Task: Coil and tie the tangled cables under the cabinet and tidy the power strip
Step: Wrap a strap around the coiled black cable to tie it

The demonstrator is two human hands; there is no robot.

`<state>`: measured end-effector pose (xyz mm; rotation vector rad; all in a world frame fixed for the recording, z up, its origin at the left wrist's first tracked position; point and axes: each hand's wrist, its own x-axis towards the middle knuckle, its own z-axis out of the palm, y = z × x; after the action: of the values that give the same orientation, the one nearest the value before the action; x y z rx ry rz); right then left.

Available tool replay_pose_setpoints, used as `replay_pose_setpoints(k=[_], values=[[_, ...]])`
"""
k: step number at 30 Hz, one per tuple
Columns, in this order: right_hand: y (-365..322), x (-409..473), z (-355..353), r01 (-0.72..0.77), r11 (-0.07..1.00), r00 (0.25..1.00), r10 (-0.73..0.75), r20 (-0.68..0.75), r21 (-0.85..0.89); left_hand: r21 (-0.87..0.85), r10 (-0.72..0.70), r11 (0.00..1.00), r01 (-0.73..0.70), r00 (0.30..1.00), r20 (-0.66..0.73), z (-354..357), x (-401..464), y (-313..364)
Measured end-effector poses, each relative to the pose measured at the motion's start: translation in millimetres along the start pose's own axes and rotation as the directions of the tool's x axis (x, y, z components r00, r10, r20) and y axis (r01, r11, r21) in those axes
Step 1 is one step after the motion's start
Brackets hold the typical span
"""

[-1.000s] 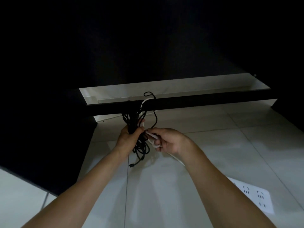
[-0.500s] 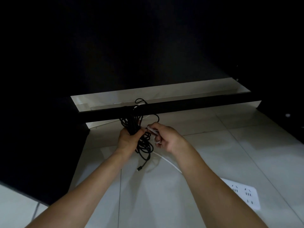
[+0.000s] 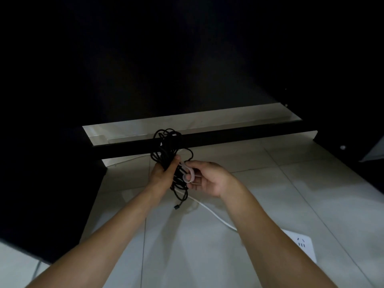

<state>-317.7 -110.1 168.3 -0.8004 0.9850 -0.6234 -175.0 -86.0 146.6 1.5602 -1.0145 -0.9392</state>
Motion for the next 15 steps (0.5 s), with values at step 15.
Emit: replay_pose_setpoints(k=[15], values=[[3,-17,-7,0.168,0.985,0.979,-0.163,-0.121,0.04,-0.155,-0.097,0.98,0.122,0.983,0.156,32,7,10]])
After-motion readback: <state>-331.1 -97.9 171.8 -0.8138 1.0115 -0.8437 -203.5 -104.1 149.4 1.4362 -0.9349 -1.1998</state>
